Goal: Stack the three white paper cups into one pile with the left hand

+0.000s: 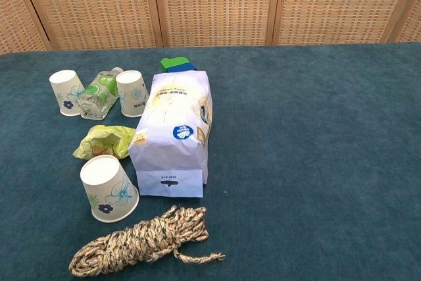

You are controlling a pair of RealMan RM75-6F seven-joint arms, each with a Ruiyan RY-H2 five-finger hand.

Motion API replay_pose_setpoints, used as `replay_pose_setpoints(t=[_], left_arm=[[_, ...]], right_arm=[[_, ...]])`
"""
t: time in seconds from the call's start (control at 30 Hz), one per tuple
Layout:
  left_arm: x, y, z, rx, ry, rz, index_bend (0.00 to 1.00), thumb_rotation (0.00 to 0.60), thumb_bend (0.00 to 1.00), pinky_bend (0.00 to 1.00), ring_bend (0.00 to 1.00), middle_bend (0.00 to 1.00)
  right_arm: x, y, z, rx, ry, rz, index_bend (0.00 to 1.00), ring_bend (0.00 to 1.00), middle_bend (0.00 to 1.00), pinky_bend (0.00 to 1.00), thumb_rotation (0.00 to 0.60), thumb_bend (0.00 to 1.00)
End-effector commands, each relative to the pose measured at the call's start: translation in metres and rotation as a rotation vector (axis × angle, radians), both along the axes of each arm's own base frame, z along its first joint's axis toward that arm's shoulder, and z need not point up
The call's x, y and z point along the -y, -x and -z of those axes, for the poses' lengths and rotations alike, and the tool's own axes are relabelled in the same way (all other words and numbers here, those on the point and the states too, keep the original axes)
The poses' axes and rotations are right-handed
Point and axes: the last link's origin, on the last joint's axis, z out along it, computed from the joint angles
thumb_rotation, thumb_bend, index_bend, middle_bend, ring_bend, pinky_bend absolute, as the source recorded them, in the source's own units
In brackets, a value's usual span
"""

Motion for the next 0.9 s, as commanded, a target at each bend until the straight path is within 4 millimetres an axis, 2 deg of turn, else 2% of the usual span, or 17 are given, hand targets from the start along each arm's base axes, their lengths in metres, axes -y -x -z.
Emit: replay_pose_setpoints(t=[0.03, 0.27, 0.47, 0.63, 0.9], left_arm=[[0.000, -0.001, 0.001, 0.008, 0.004, 0.006, 0.00, 0.600, 0.22, 0.00, 0.00, 0.00], [-0.010, -0.019, 0.011, -0.017, 0.098, 0.072, 0.00, 0.600, 0.22, 0.00, 0.00, 0.00], [-0.016, -0.049, 0.021, -0.034, 0.194, 0.177, 0.00, 0.600, 0.22, 0.00, 0.00, 0.00], [-0.017, -0.060, 0.028, -0.046, 0.250, 0.211, 0.08, 0.600, 0.22, 0.00, 0.00, 0.00], [-0.021, -0.073, 0.047, -0.068, 0.356, 0.251, 0.13, 0.600, 0.22, 0.00, 0.00, 0.00]], right_arm=[[0.000, 0.000, 0.000, 0.001, -0.001, 0.002, 0.00, 0.00, 0.00, 0.00, 0.600, 0.00], [0.001, 0.001, -0.001, 0.000, 0.002, 0.010, 0.00, 0.00, 0.00, 0.00, 0.600, 0.00], [0.001, 0.002, -0.001, 0.002, 0.002, 0.017, 0.00, 0.00, 0.00, 0.00, 0.600, 0.00], [0.001, 0.003, -0.002, 0.003, 0.004, 0.018, 0.00, 0.00, 0.00, 0.00, 0.600, 0.00], [0.001, 0.003, -0.002, 0.003, 0.004, 0.018, 0.00, 0.00, 0.00, 0.00, 0.600, 0.00]])
